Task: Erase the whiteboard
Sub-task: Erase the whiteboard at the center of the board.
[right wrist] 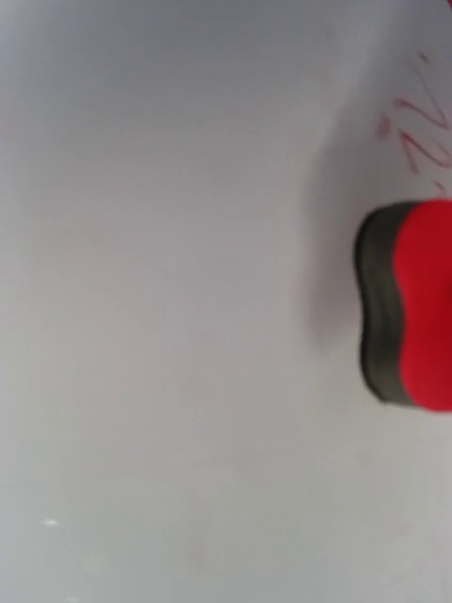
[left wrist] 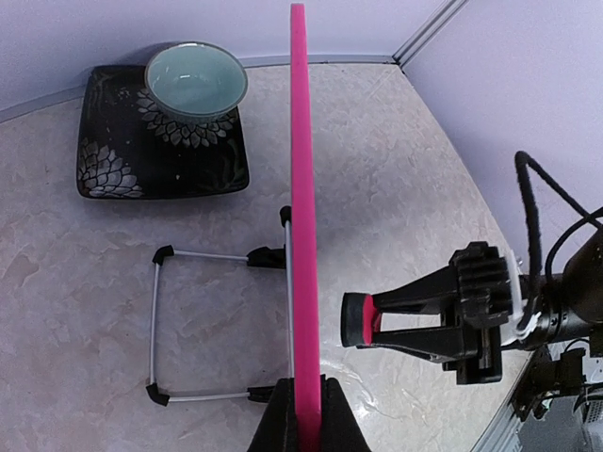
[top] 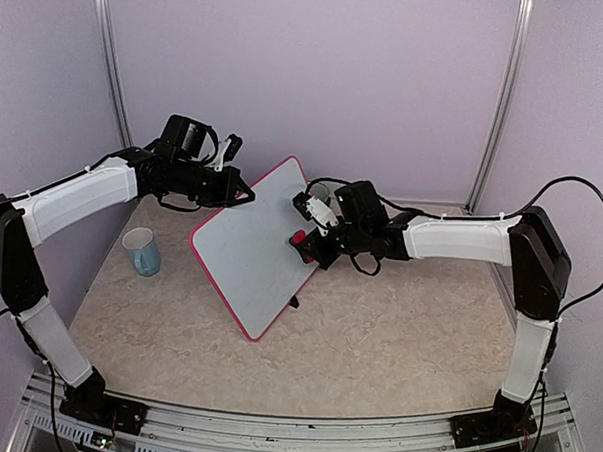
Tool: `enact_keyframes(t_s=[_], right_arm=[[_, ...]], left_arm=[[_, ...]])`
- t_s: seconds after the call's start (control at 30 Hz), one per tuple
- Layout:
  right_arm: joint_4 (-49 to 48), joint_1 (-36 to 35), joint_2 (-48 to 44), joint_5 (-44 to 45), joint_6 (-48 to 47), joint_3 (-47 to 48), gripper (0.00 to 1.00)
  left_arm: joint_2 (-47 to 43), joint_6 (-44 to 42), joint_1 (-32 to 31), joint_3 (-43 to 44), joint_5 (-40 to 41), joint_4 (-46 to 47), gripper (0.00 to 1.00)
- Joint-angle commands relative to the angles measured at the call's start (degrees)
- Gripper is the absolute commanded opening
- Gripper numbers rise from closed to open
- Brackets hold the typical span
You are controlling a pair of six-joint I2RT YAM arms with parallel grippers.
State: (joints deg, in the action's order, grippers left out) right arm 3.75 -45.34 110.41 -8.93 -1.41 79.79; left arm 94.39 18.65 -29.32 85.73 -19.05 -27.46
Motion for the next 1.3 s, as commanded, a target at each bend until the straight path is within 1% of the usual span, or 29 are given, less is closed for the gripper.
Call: enact_keyframes(t_s=[0.0,0.1,0.23,0.47,0.6,0.83,0.93,1.1,1.27], right_arm=[[-0.06,0.49,0.58,-2.08,0.26,2.09,0.00],[-0.37,1.53,4.21,-3.86,0.88,1.04,0.00],[-2.43,1.86,6.29,-4.77,1.64,-2.60,0.00],[-4.09,2.42,5.50,-4.04,2.28,-9.38,0.00],[-3.17,3.04,5.14,-4.20,1.92,-7.34,0.00],[1.35,3.59,7.17,-4.19,1.24,4.11,0.00],[2.34,3.67,7.71,-4.08,1.23,6.97,0.00],[3.27,3.81,9.13,-3.19,0.72,5.80,0.00],[1.95,4.34,10.35,-3.17,1.03,0.39,0.00]], left_arm=[[1.80,-0.29,-1.14,-1.62,-1.39,-0.85,0.00],[1.72,-0.32,-1.11,-1.62,-1.52,-0.84,0.00],[1.67,-0.34,-1.11,-1.71,-1.77,-0.84,0.00],[1.47,-0.31,-1.07,-1.70,-2.17,-0.75,0.00],[1.51,-0.37,-1.01,-1.72,-2.31,-0.67,0.00],[1.74,-0.47,-1.00,-2.19,-2.31,-0.57,0.00],[1.76,-0.54,-1.07,-2.41,-2.39,-0.51,0.00],[1.51,-0.47,-1.07,-2.49,-2.64,-0.33,0.00],[1.35,-0.53,-1.03,-2.55,-2.99,-0.24,0.00]])
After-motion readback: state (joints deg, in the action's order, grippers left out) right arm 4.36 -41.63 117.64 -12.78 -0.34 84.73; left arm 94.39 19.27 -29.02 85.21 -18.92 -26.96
